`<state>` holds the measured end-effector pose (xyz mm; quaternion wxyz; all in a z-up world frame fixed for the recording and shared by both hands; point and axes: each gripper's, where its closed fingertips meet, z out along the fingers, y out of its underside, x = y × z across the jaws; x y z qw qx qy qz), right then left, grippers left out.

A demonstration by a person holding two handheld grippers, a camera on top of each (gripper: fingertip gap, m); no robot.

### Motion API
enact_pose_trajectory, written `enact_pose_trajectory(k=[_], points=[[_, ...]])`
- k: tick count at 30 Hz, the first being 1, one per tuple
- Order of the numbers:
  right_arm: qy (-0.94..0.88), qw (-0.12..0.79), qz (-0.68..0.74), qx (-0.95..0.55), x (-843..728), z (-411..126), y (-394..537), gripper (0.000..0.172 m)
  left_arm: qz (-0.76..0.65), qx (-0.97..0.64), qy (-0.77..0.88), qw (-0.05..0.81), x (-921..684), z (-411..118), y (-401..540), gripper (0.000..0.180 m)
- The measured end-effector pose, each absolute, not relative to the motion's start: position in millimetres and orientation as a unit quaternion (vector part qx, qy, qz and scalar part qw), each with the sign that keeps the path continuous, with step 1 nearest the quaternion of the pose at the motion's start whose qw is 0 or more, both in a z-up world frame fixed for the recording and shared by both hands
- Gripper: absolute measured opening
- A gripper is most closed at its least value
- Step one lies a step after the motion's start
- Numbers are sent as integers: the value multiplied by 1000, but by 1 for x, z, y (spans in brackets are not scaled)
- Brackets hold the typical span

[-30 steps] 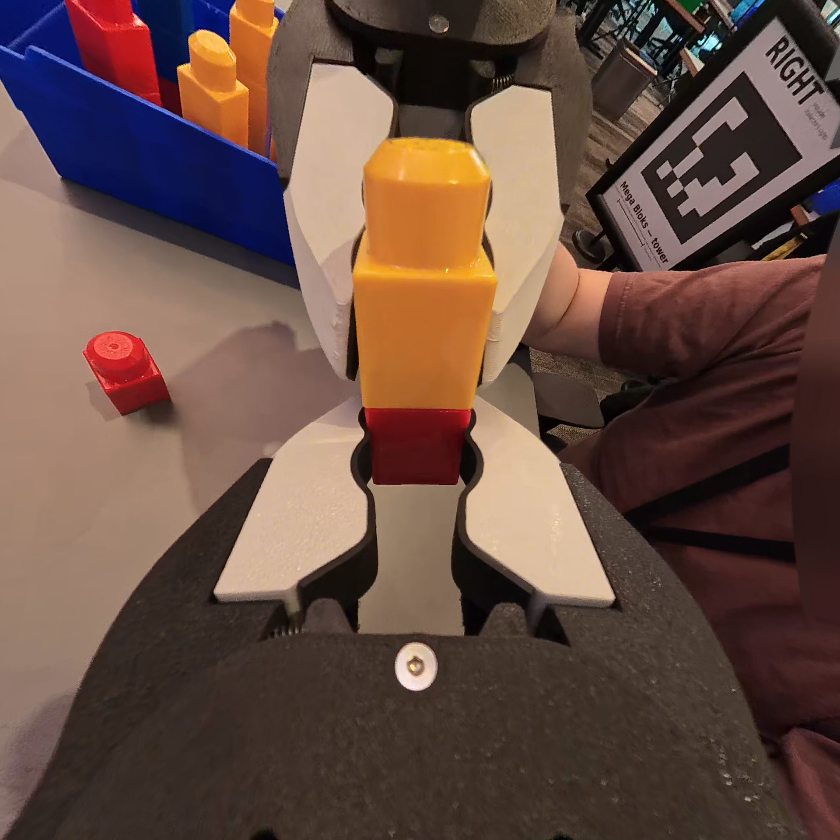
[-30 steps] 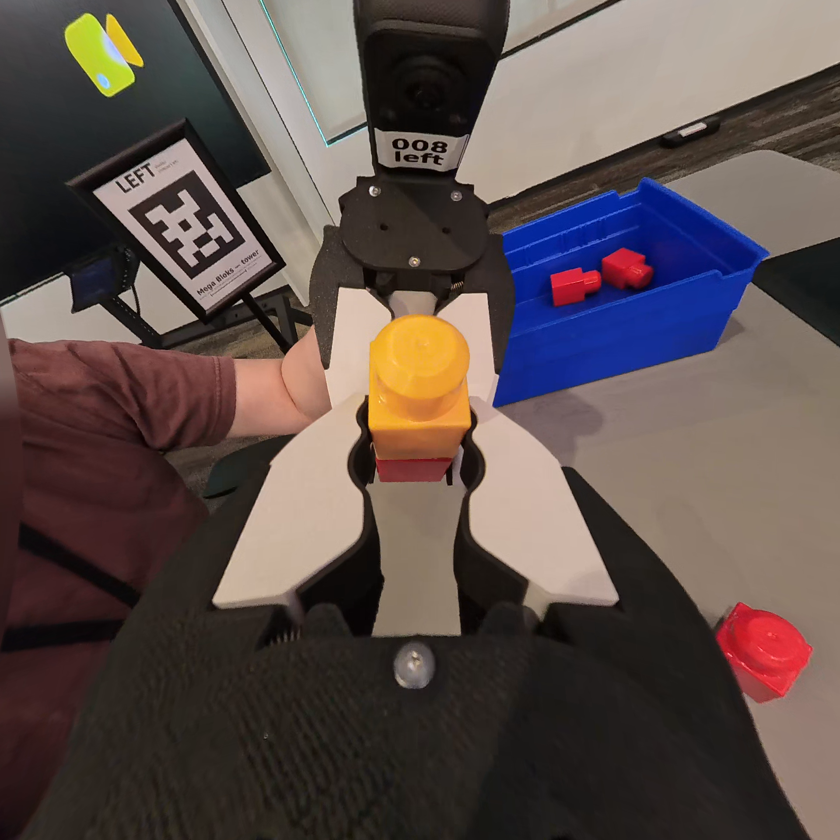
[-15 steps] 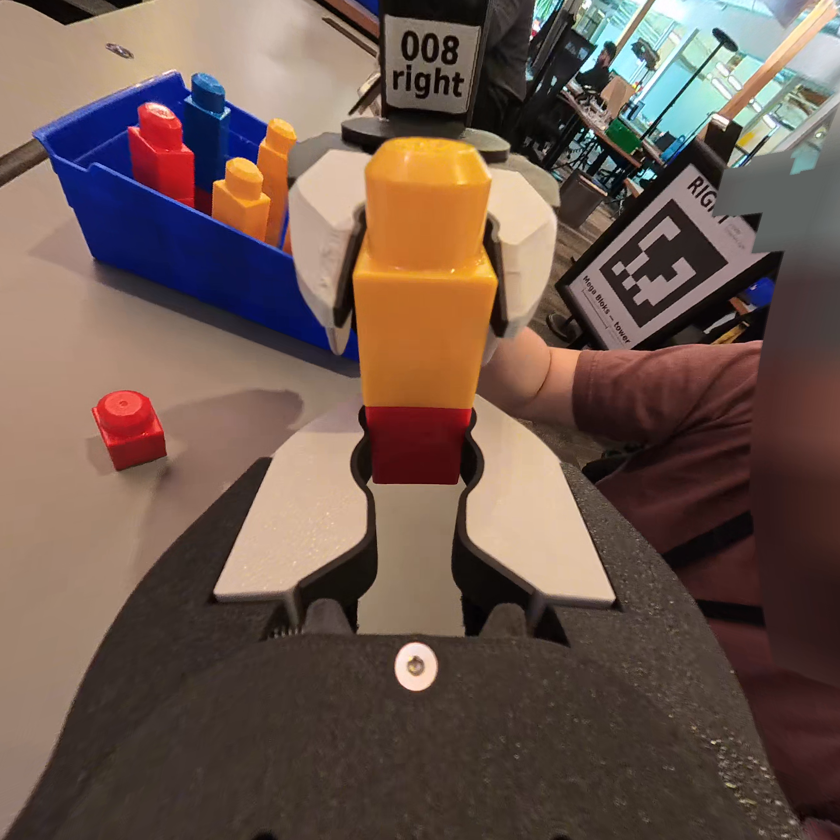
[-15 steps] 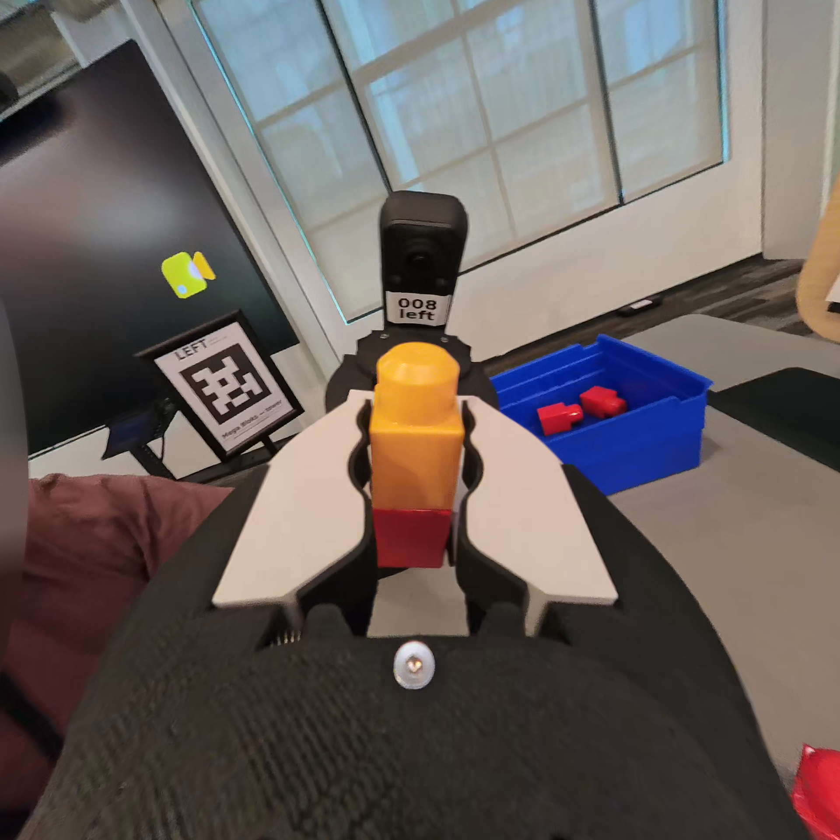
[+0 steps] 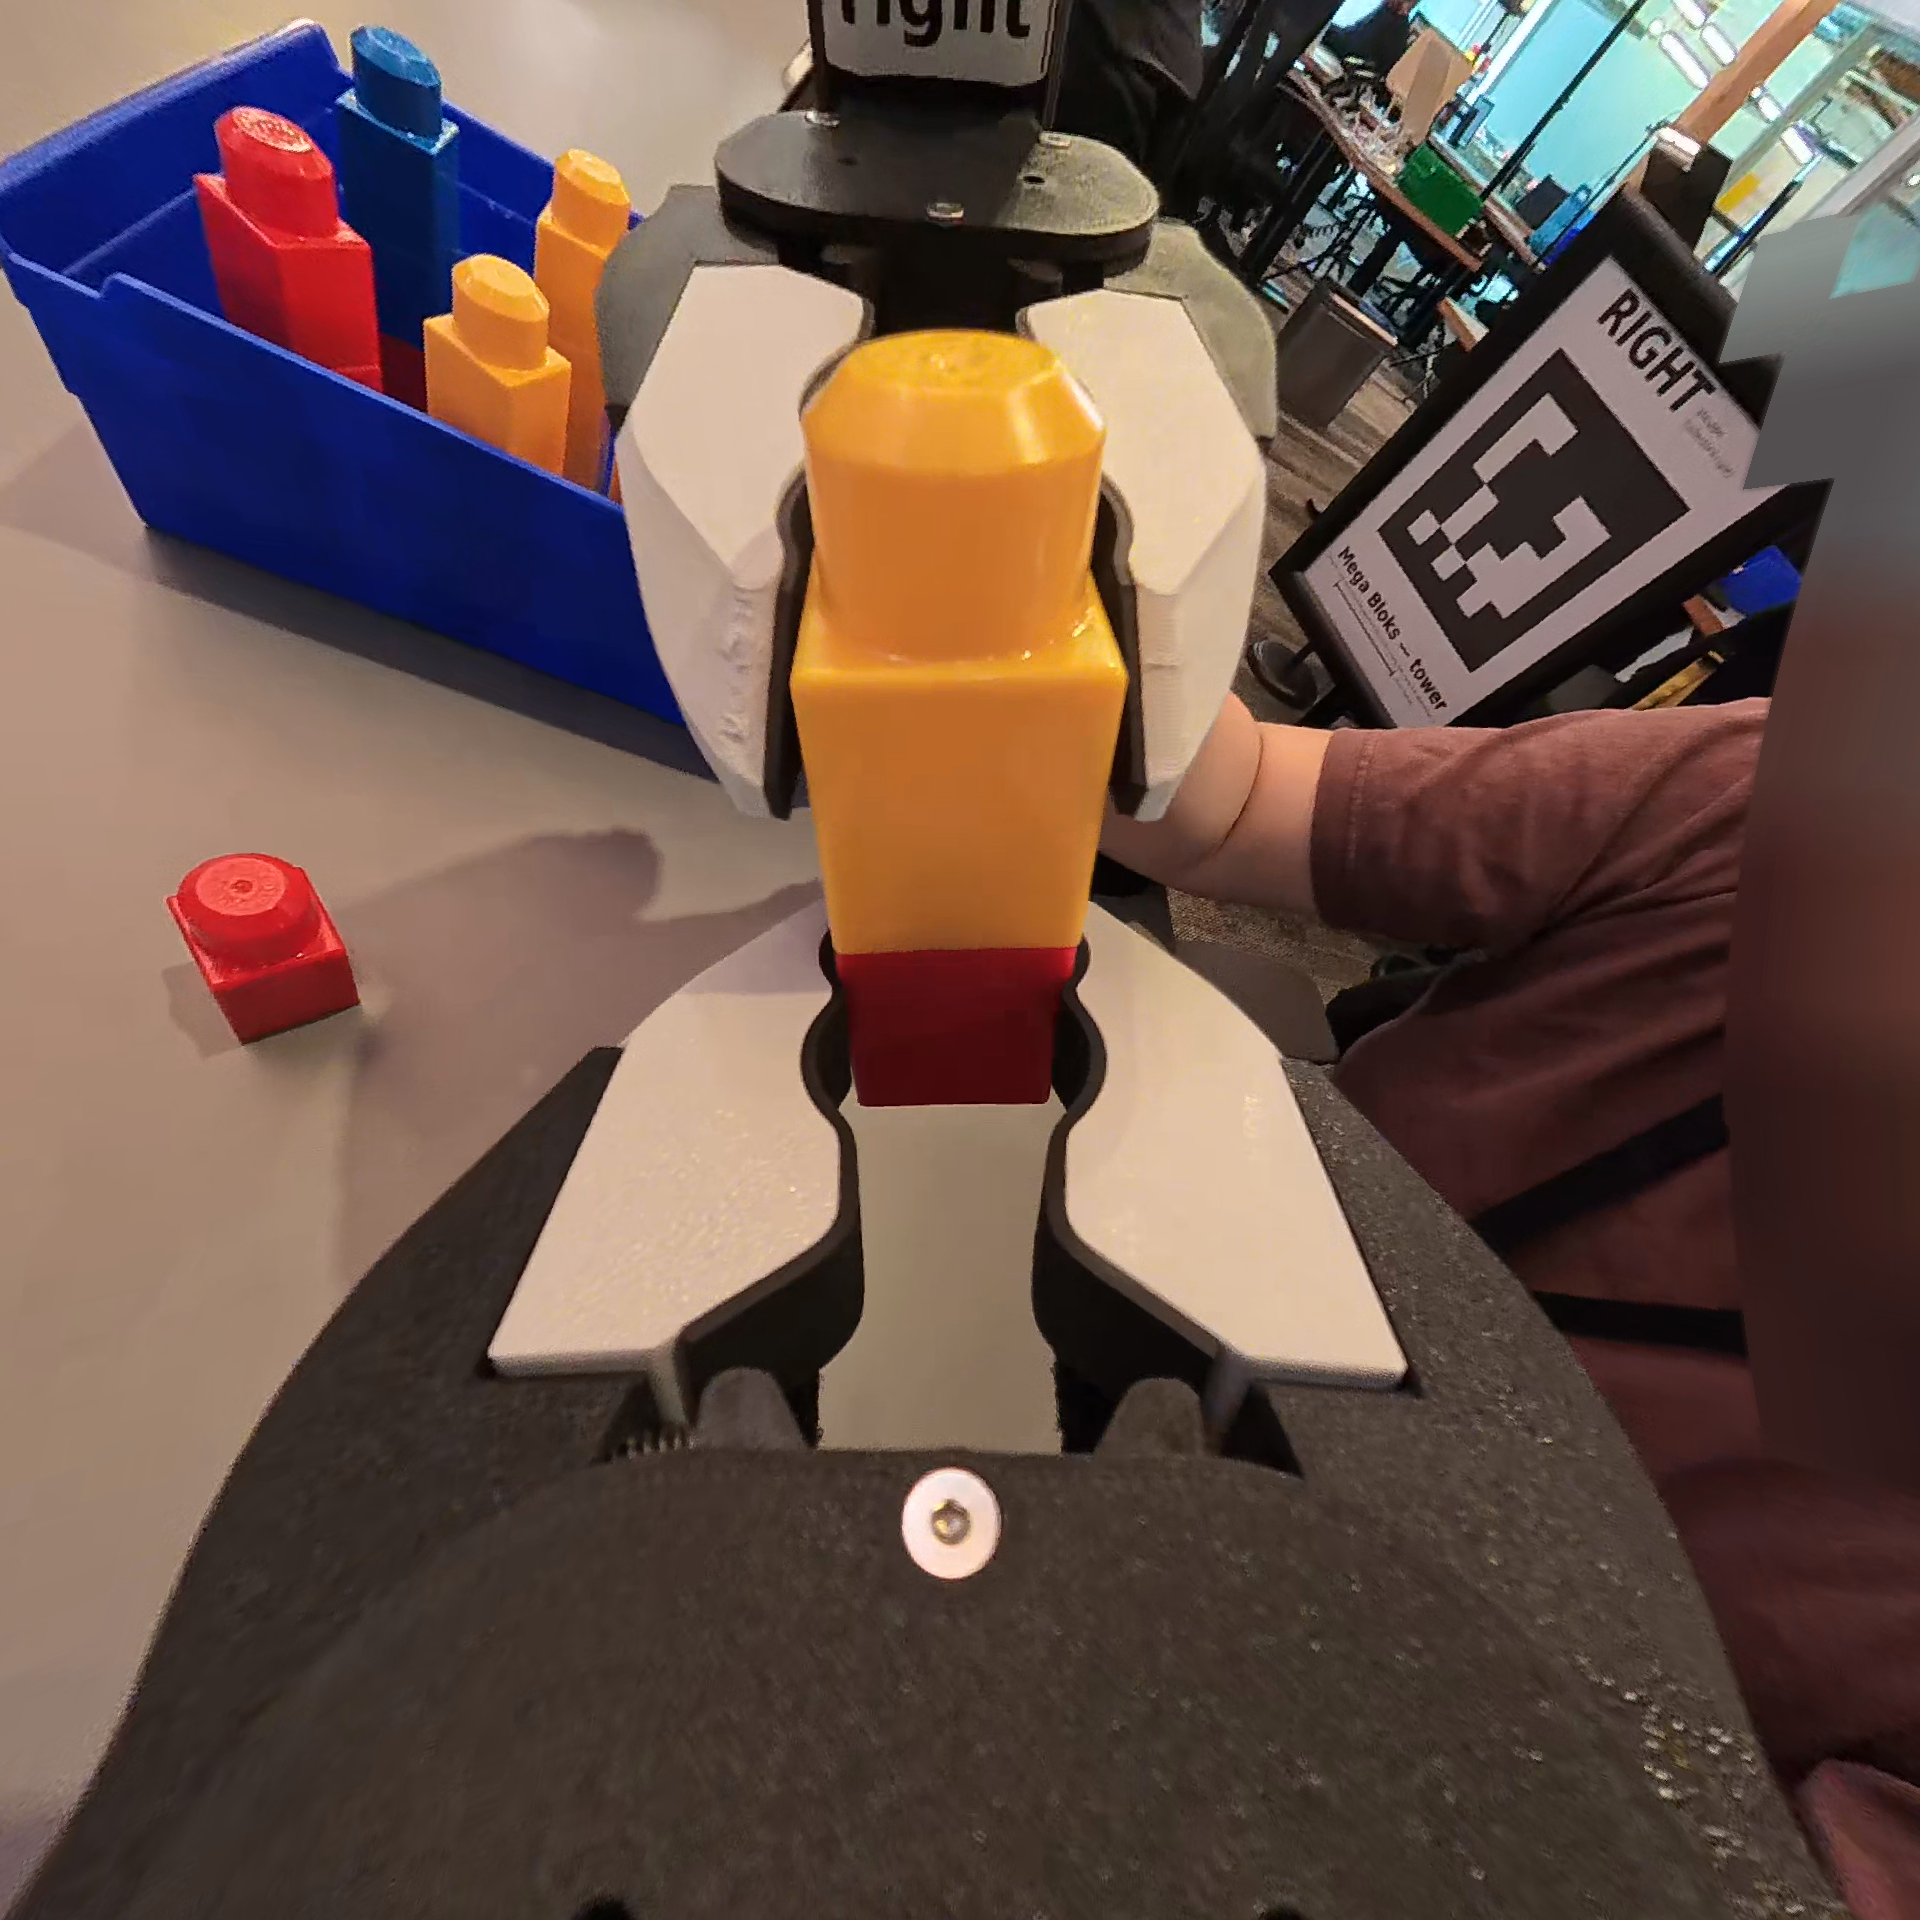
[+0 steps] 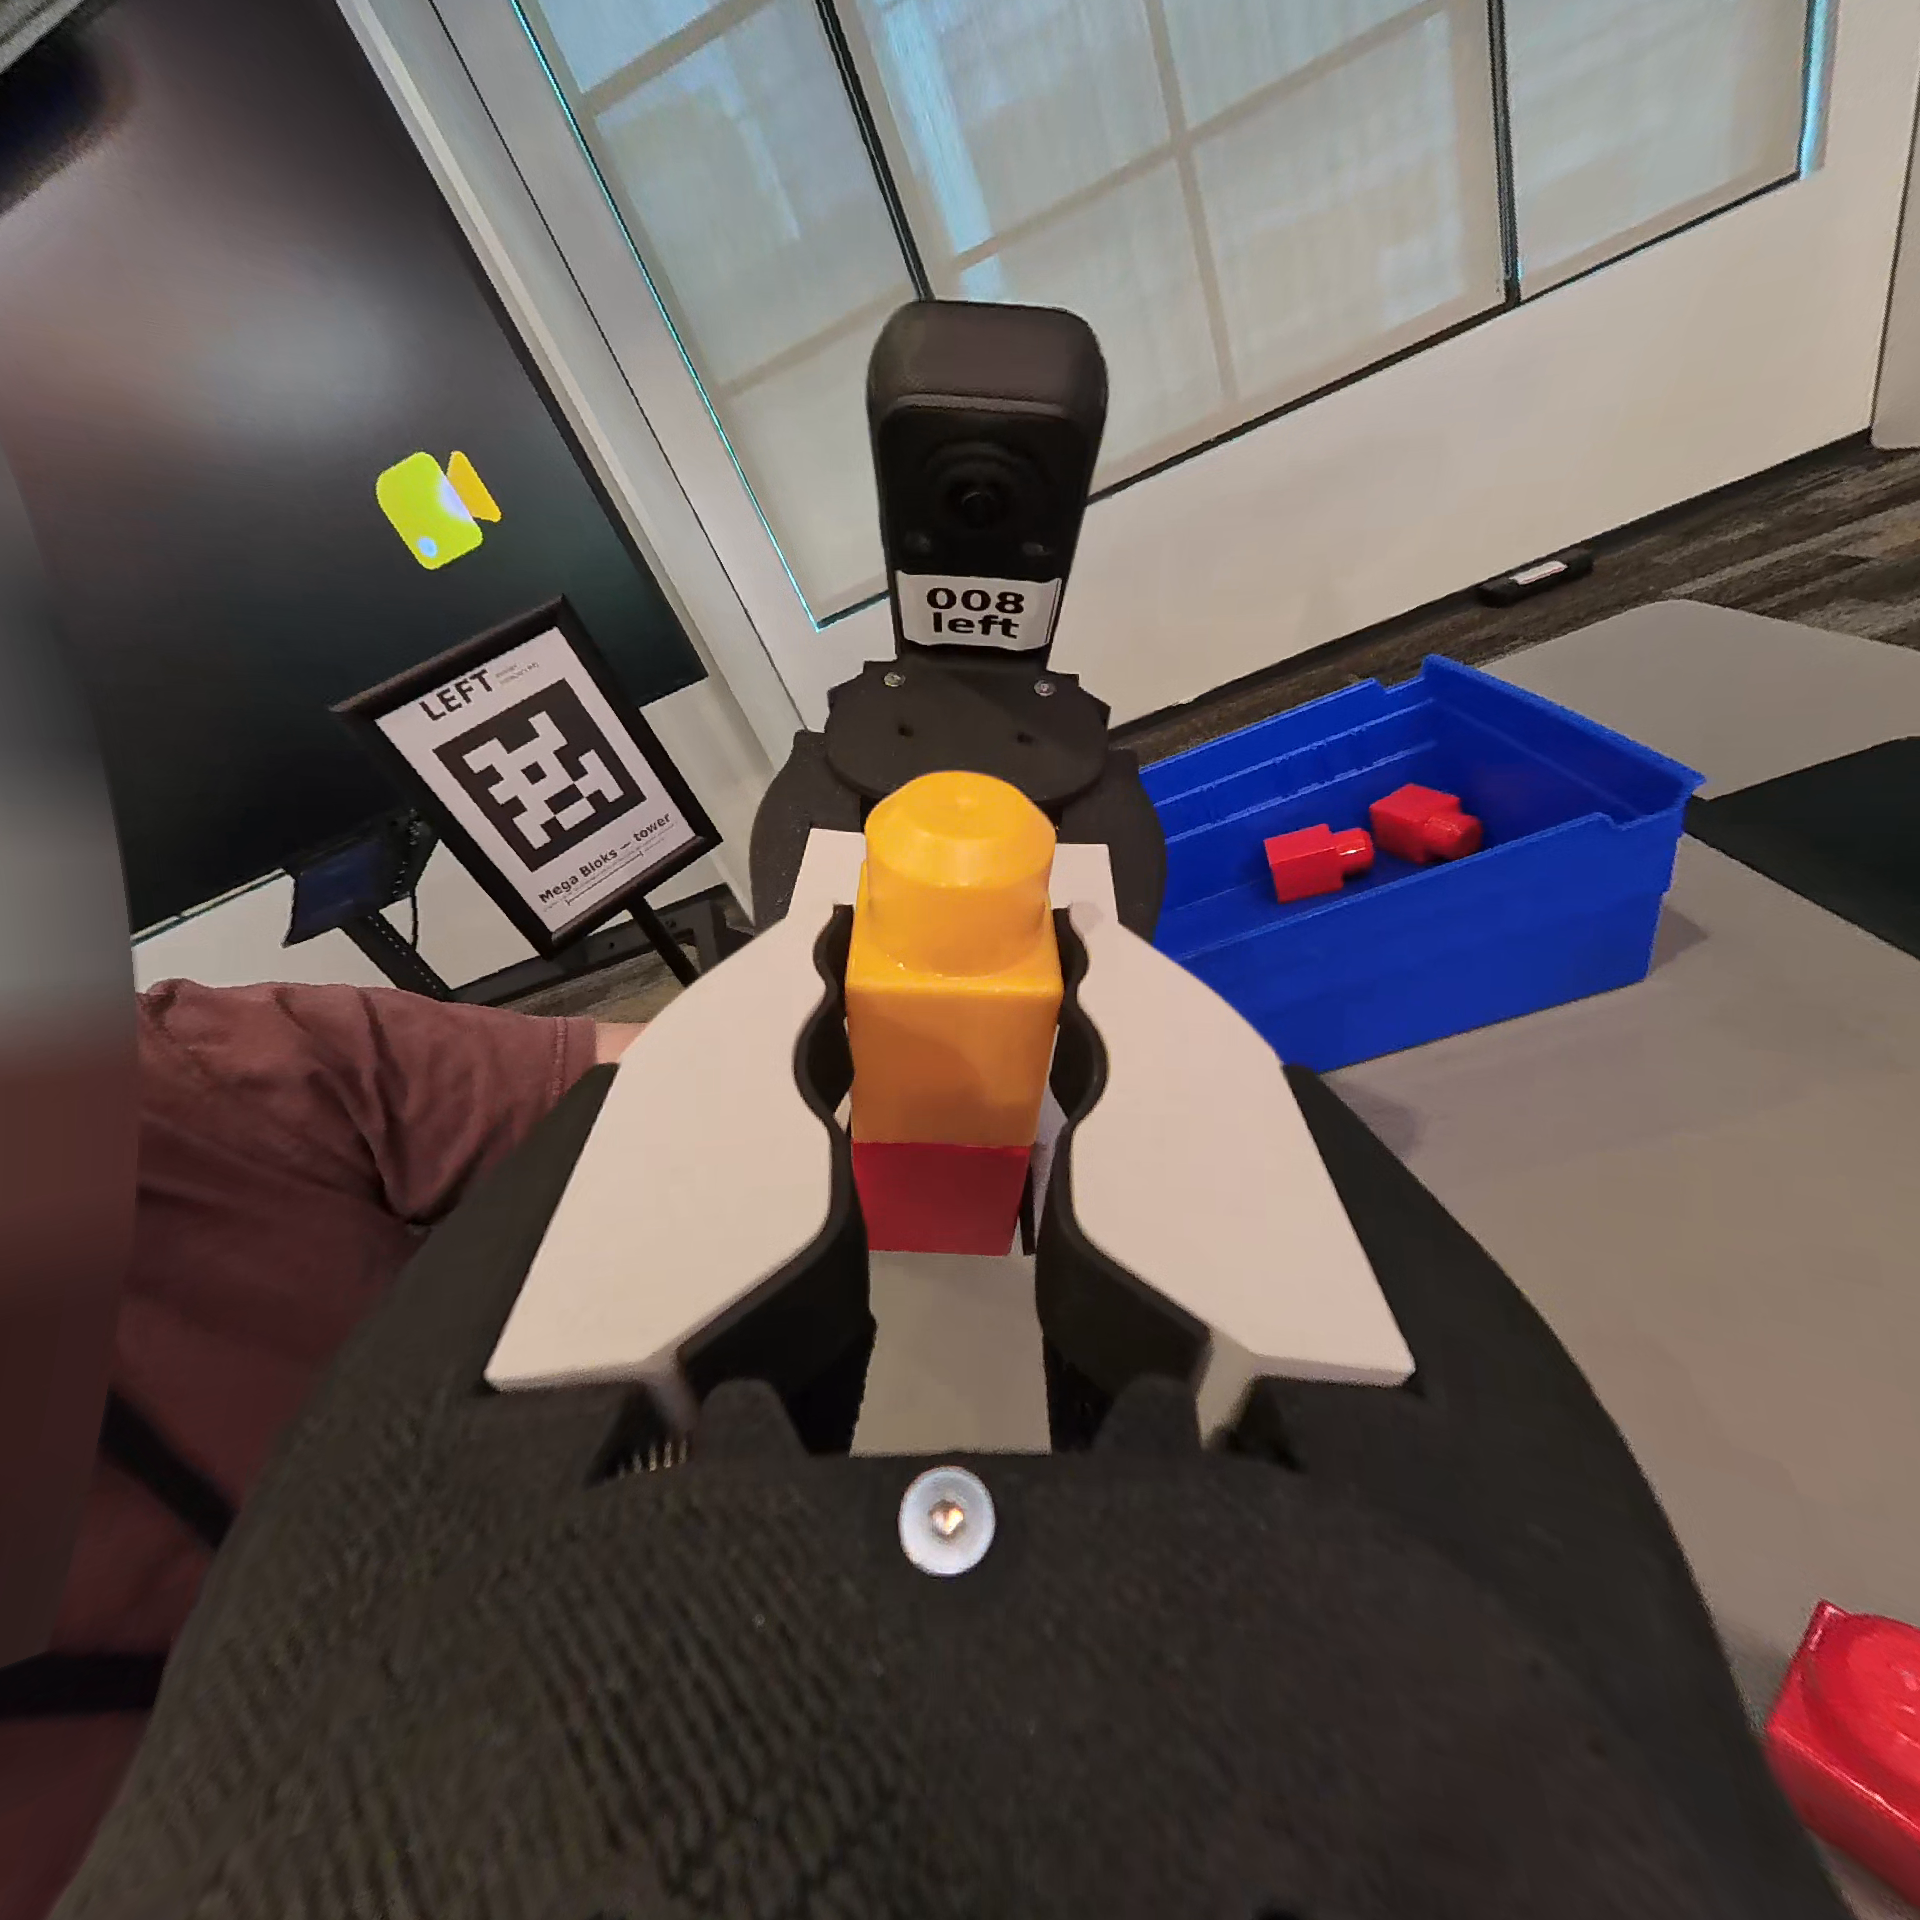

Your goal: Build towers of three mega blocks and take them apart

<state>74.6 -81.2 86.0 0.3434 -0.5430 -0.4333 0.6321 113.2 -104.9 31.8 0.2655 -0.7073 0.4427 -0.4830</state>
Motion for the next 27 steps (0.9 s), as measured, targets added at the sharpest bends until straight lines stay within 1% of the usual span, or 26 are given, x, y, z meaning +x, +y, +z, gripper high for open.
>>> enact_pose_trajectory(k=[9, 13, 14, 15, 16, 17, 19, 20, 21, 23, 25, 27], points=[[-420, 357, 637, -539, 73, 90, -79, 37, -486, -701, 442, 278, 113, 34, -102, 35], [-416, 403, 637, -508, 76, 103, -78, 38, -491, -687, 437, 311, 111, 46, -98, 35], [-408, 425, 635, -500, 79, 109, -75, 48, -484, -689, 428, 327, 107, 51, -94, 35], [-386, 446, 637, -497, 83, 115, -67, 66, -467, -696, 421, 347, 100, 54, -88, 35], [-359, 464, 636, -501, 90, 118, -57, 73, -453, -697, 414, 371, 91, 60, -82, 35], [-330, 483, 616, -527, 97, 113, -40, 72, -442, -698, 399, 397, 81, 67, -75, 35], [-293, 512, 509, -627, 109, 77, 3, 71, -417, -702, 364, 448, 59, 83, -62, 35], [-290, 508, 440, -681, 115, 52, 21, 71, -406, -701, 353, 468, 49, 89, -59, 35], [-298, 491, 378, -727, 120, 27, 33, 70, -395, -703, 345, 480, 40, 94, -57, 35], [-327, 435, 300, -783, 124, -16, 41, 69, -384, -704, 335, 494, 27, 101, -56, 35], [-342, 394, 256, -814, 124, -48, 45, 69, -390, -700, 322, 504, 20, 107, -55, 35], [-349, 375, 225, -829, 124, -71, 48, 69, -399, -697, 316, 505, 17, 110, -56, 35]])
